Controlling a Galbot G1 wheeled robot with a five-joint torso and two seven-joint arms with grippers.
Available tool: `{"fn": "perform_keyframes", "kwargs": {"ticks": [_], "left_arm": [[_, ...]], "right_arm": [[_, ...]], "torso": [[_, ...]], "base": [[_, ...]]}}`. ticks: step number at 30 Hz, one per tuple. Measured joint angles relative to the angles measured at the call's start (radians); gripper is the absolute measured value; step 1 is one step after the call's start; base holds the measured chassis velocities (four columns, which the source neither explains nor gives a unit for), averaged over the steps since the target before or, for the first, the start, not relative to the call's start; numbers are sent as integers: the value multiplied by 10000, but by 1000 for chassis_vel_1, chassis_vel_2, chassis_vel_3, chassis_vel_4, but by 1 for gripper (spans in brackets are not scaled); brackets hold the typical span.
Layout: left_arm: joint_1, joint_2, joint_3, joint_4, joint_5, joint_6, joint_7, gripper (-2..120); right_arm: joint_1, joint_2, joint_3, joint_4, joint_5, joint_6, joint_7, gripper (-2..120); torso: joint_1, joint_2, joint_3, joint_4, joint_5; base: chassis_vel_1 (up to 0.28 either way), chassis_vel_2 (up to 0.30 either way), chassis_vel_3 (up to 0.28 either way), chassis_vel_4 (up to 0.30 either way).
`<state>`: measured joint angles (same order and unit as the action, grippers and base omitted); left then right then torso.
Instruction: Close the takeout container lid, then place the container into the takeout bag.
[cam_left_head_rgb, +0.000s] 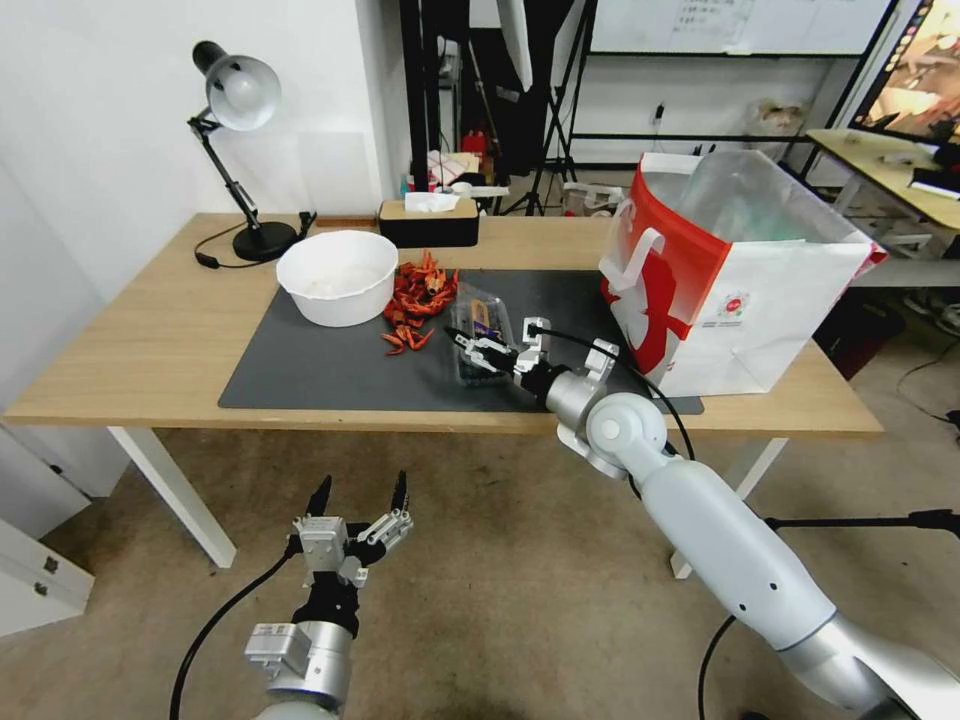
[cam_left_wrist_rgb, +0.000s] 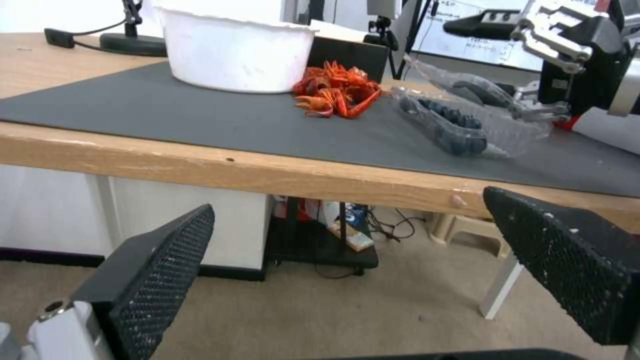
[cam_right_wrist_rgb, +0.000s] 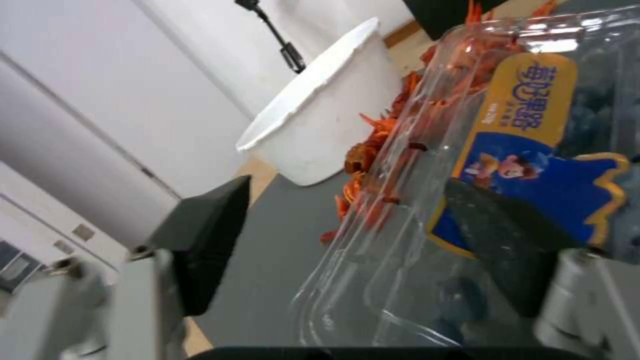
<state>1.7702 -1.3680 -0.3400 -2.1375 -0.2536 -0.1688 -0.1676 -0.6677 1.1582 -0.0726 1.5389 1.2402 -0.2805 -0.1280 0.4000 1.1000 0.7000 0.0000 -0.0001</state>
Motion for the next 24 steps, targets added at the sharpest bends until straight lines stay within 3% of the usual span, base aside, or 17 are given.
{"fn": "perform_keyframes", "kwargs": {"ticks": [18,20,24], "left_arm": [[-164,159,2,-3,-77,13,32,100],[-259,250,-14,-64,-216,98,36,100],[-497,492,-21,-265,-917,414,31,100]], "right_arm": [[192,76,-91,72,600,-349,1454,13],[192,55,-77,72,588,-423,1556,2],[175,-7,-55,87,515,-594,1742,0]], "torso": [[0,0,0,0,0],[0,0,0,0,1],[0,0,1,1,1]], "base": [[0,0,0,0],[0,0,0,0],[0,0,0,0]]}}
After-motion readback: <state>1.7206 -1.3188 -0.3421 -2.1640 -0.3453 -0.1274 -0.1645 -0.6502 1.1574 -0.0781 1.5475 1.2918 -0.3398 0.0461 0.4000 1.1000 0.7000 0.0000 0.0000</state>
